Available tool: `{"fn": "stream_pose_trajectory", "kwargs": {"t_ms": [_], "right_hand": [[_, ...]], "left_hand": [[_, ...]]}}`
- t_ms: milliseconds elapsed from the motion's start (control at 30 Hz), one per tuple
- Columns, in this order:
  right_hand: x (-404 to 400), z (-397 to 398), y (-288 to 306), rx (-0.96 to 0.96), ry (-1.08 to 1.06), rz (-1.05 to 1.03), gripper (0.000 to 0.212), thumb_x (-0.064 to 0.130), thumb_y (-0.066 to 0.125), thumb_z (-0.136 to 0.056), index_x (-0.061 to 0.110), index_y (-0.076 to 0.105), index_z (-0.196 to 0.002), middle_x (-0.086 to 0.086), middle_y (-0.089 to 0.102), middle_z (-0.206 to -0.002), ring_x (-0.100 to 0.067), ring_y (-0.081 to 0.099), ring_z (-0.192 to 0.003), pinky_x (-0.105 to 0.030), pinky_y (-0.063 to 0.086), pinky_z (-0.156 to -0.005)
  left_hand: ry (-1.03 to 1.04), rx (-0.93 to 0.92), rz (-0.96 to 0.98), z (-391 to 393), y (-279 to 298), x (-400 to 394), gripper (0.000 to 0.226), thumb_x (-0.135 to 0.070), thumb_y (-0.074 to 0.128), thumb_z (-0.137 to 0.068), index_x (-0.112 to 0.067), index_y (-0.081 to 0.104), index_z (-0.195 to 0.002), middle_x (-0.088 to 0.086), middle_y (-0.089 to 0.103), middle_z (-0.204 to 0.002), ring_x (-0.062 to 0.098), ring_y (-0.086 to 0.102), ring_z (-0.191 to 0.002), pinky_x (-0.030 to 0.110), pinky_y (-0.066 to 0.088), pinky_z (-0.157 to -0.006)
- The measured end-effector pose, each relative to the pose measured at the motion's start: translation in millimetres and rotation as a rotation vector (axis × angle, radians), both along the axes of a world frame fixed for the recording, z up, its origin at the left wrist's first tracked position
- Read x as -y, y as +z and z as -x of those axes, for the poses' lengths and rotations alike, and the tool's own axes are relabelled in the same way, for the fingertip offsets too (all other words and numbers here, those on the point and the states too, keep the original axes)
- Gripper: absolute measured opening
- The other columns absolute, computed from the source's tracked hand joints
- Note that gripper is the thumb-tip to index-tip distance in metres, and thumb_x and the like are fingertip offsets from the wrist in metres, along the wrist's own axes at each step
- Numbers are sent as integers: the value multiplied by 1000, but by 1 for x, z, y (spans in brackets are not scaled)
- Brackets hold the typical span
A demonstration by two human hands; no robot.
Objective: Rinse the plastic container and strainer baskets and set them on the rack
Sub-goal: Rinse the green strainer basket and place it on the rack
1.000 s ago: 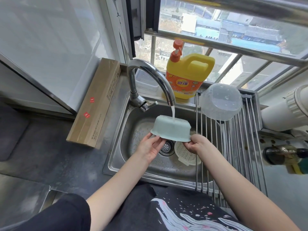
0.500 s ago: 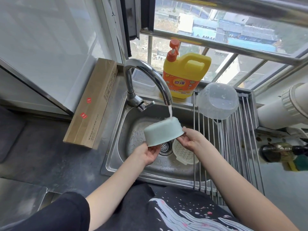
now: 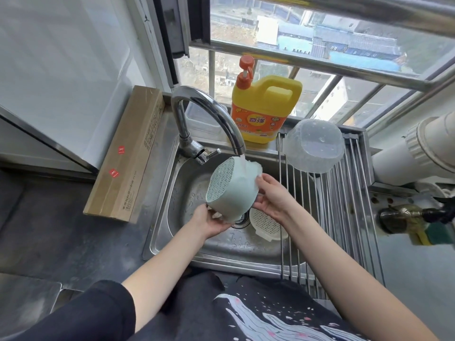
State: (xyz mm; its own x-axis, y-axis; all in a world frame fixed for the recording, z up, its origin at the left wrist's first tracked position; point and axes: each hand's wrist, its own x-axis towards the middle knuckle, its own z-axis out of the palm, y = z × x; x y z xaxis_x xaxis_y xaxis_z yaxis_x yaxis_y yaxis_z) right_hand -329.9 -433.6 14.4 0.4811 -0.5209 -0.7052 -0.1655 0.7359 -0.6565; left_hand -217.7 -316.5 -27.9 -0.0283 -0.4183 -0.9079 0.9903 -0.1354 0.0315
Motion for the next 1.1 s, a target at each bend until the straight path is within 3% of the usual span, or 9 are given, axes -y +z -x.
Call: {"fn": "stream_pose_trajectory", "kwargs": {"t_ms": [133, 300, 500, 667, 733, 800, 867, 1000, 1100], "right_hand": [[-5, -1, -3, -10, 112, 88, 17, 21, 48, -100, 11, 53, -113, -9, 60, -87, -24, 58, -68, -36, 58, -55], [-12, 16, -10, 43, 242, 106, 8, 9, 55, -94, 11, 58, -102, -10, 65, -93, -25, 62, -87, -43, 57, -74], [-9, 47, -14, -85, 568, 266, 24, -5, 60, -88, 16, 61, -99, -12, 71, -97, -23, 65, -93, -33, 53, -88], [-4, 53, -12, -255, 776, 503, 35, -8, 66, -82, 21, 65, -103, 0, 74, -97, -8, 70, -94, -23, 54, -86], [-4, 49, -11, -332, 841, 596, 24, -6, 64, -84, 16, 71, -85, 12, 71, -75, 9, 65, -70, -13, 51, -70], [-5, 44, -13, -420, 888, 681, 35, -3, 61, -85, 20, 62, -58, 17, 57, -48, 7, 48, -46, -18, 42, -57], [-7, 41, -13, -440, 891, 716, 36, -2, 59, -85, 18, 57, -55, 13, 55, -50, 0, 45, -51, -27, 40, -58], [-5, 34, -11, -416, 879, 712, 7, 4, 64, -86, 4, 70, -83, -4, 70, -80, -18, 63, -75, -34, 52, -70], [-4, 34, -14, -433, 910, 709, 8, 3, 64, -84, 1, 71, -88, -11, 72, -86, -27, 66, -83, -41, 56, -75]], "left_hand": [[-86, -28, 27, -12, -6, -4, 65, -58, 20, -98, -16, 33, -145, 26, 32, -148, 49, 33, -133, 71, 17, -104], [-271, 31, 124, -21, 7, 0, 87, -78, 24, -84, -16, 33, -145, 23, 37, -147, 50, 33, -132, 69, 27, -94], [-520, 107, 171, -36, 2, 4, 93, -90, 43, -63, -43, 33, -143, 24, 35, -143, 54, 41, -123, 75, 38, -87], [-674, 244, 177, -30, 6, 13, 82, -77, 56, -69, -38, 39, -139, 21, 45, -135, 48, 47, -120, 77, 37, -85], [-723, 250, 182, -24, 8, 15, 69, -73, 55, -73, -35, 46, -129, 20, 49, -131, 48, 47, -120, 78, 33, -88], [-734, 247, 183, -18, 9, 18, 59, -71, 52, -77, -31, 47, -121, 17, 51, -122, 47, 45, -123, 77, 30, -93], [-727, 251, 182, -14, 11, 19, 53, -66, 50, -82, -24, 48, -116, 15, 55, -111, 47, 45, -124, 76, 26, -97], [-757, 280, 275, -10, 5, 17, 100, -64, 77, -58, -29, 34, -140, 14, 50, -134, 48, 47, -122, 81, 32, -84], [-685, 394, 276, -8, 4, 14, 119, -51, 86, -47, -45, 16, -143, 7, 38, -142, 42, 47, -119, 76, 40, -80]]}}
